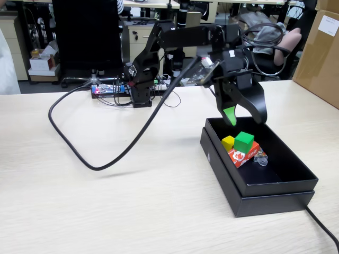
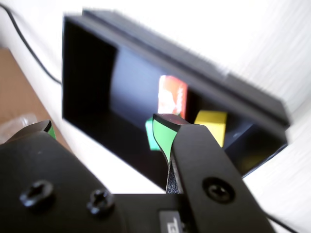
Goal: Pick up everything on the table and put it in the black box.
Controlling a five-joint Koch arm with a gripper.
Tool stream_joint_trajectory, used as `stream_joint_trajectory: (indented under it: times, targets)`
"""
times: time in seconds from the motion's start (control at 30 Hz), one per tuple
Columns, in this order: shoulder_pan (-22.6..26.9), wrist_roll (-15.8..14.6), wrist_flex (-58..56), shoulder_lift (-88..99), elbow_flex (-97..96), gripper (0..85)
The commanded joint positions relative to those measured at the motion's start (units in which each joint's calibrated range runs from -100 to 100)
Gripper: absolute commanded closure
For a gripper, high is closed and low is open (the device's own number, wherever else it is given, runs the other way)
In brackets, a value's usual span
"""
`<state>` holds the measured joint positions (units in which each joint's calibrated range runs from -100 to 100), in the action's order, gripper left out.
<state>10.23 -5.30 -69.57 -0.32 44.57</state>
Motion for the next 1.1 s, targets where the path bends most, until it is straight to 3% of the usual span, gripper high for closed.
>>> stream_joint_trajectory:
  times: [0.0,0.43,0.83,1.07]
  targets:
    - [-2.34,1.32,5.43,7.72,-1.41,45.0]
    - [-10.4,4.79,20.03,16.9,-23.44,45.0]
    - [-11.04,6.2,36.61,31.58,-53.9,45.0]
    - [-10.55,6.2,47.41,52.47,-75.84,45.0]
